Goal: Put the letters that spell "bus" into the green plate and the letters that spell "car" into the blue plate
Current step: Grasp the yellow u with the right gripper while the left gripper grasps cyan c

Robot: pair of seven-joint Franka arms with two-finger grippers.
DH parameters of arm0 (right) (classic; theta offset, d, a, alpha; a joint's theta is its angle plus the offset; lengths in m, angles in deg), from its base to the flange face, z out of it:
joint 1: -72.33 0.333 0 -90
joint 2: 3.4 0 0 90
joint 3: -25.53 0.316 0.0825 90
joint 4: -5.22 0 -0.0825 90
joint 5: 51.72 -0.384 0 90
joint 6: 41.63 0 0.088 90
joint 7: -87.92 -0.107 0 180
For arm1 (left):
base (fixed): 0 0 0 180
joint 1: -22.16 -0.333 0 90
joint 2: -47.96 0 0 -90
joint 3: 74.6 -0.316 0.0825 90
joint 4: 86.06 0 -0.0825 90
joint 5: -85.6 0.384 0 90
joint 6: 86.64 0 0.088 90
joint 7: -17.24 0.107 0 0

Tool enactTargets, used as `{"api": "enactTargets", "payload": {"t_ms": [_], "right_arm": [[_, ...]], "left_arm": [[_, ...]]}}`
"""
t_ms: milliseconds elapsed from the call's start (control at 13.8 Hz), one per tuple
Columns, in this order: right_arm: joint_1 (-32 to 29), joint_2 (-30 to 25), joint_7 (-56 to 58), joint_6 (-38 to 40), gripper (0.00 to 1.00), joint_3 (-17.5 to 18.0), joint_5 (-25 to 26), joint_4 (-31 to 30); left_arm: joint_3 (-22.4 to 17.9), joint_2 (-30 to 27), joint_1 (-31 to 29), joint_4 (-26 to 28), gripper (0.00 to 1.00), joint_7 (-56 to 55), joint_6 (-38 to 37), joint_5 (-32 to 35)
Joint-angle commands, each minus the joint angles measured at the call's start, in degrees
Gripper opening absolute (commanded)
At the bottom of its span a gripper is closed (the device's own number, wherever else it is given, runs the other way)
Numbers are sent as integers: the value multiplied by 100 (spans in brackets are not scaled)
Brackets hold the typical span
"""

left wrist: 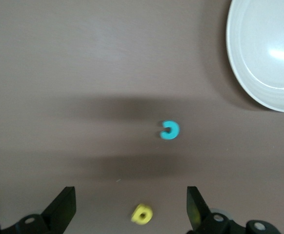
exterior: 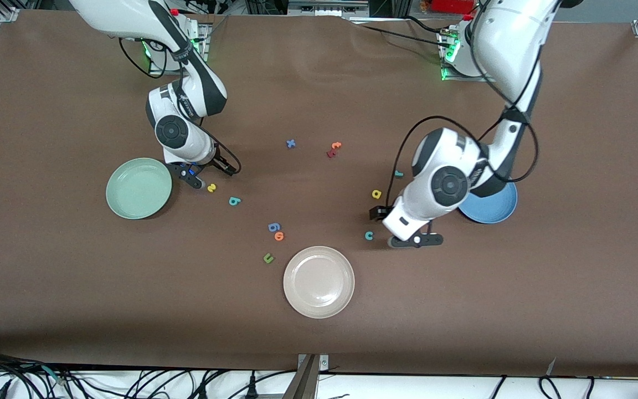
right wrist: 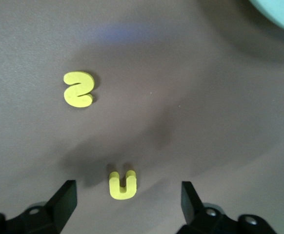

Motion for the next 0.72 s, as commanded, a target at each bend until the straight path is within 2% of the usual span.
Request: {"api": "enactTargets", "payload": {"t_ms": [0,361,506,578,650], "right_arm": [[-28,12,-111,-168,87,47,-74,-78],[-28,12,-322,-731,87,135,-74,-333],[-28,12,-348,-740,87,135,-74,-325],[-28,12,-348,-740,80,135,-74,-333],[-28,12,-348,-740,78,135,-74,-333]], "left_arm": [[-78,502,54,-687,100,-115,-34,-127],[-96,1266,168,-1601,100,-458,-25,-101],[-113,1390,230,-1647,100,-476,-17,-83],[-122,1434,230,-1647,100,-467,-17,-74],[-122,1461,265,-1647,99,-450,-17,-74]]}}
